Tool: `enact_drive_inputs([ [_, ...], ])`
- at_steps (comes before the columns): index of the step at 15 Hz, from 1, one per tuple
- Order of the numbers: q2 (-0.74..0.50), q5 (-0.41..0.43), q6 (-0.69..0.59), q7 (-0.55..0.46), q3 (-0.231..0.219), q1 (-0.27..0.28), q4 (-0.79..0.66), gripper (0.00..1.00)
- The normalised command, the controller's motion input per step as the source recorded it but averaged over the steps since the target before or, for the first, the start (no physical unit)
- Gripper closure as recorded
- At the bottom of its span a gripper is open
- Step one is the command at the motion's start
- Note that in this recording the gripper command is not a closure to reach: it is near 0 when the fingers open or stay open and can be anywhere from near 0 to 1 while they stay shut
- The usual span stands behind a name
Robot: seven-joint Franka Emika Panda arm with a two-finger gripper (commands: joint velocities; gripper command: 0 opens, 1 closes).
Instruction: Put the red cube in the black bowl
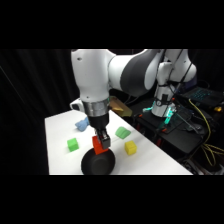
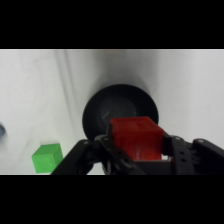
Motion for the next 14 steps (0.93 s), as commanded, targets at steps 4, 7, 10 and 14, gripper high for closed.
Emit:
enact_drive_inputs([
  [4,0.30,-0.064,0.28,0.05,-0.079,0.036,0.22,1.00],
  [7,0.24,-0.028,-0.03,-0.01,-0.069,0.032,0.31,0.00],
  [10,0.11,0.047,-0.22,-0.10,-0.015,-0.008,0.32,0.00],
  [14,-0.17,0.033,-0.37,0.00,-0.038,0.025,0.22,0.00],
])
